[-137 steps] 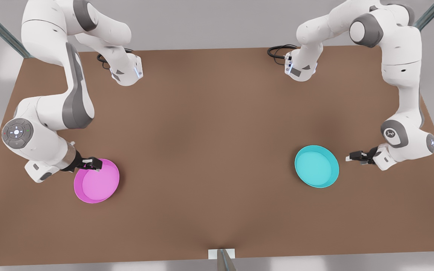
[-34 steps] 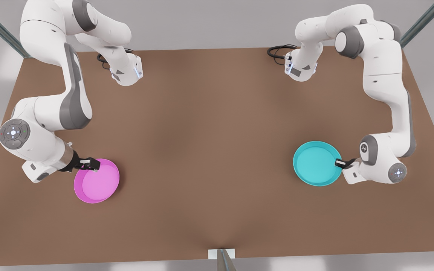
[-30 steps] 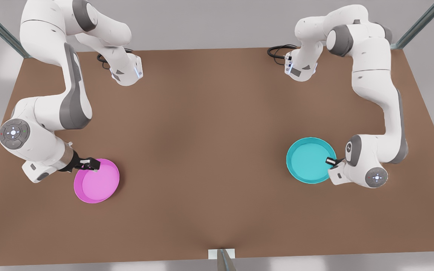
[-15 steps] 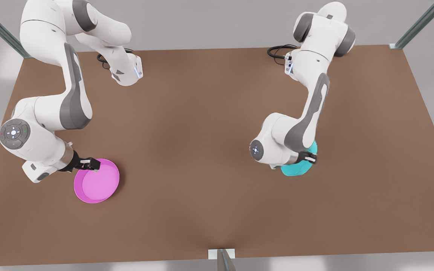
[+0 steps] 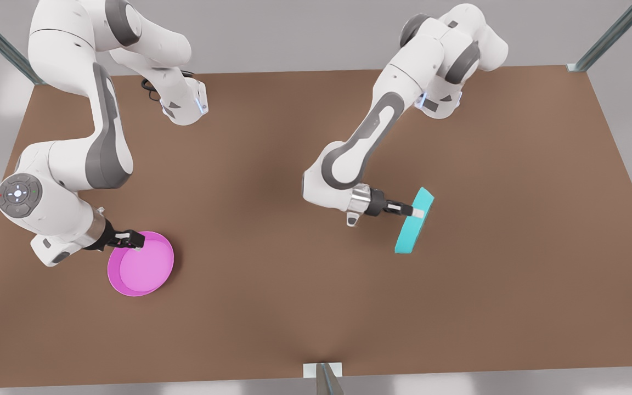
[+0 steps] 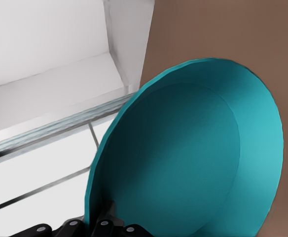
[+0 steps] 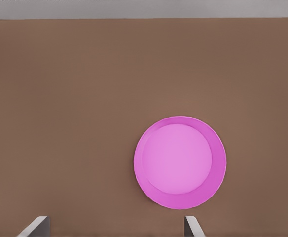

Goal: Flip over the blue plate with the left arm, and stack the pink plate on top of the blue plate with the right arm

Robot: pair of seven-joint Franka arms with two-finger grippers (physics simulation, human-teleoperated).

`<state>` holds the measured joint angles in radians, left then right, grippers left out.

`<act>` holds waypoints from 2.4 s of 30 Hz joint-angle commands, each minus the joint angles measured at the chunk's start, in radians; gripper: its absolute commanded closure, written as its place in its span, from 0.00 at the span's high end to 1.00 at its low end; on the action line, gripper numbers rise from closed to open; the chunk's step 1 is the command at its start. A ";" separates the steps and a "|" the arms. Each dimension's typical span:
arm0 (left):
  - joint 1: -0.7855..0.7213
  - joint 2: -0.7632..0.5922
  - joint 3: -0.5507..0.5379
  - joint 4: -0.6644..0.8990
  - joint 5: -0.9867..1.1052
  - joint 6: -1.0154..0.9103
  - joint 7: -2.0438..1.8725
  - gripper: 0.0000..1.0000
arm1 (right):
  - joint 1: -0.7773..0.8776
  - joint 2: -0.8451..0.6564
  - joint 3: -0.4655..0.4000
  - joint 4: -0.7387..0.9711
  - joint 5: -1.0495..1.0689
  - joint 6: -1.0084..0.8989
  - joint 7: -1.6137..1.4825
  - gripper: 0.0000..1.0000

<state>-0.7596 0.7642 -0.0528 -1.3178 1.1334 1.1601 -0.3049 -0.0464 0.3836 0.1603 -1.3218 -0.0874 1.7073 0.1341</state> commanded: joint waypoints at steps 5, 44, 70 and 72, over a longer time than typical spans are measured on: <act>-0.047 0.043 0.001 0.000 0.002 -0.022 -0.100 0.23 | 0.020 0.000 0.002 -0.013 -0.054 -0.017 0.002 1.00; -0.322 0.299 -0.004 0.029 0.160 -0.189 -0.585 0.21 | -0.420 0.304 0.007 -0.211 0.267 0.345 -0.668 1.00; -0.366 0.356 -0.039 0.155 0.103 -0.230 -0.579 0.95 | -0.406 0.408 0.004 -0.211 0.227 0.368 -0.709 1.00; -0.374 0.359 -0.053 0.172 0.097 -0.234 -0.579 0.95 | -0.406 0.408 0.004 -0.211 0.225 0.368 -0.711 1.00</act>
<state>-1.1372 1.1269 -0.1071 -1.1321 1.2180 0.9266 -0.8836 -0.4525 0.7920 0.1641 -1.5325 0.1363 2.0755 -0.5779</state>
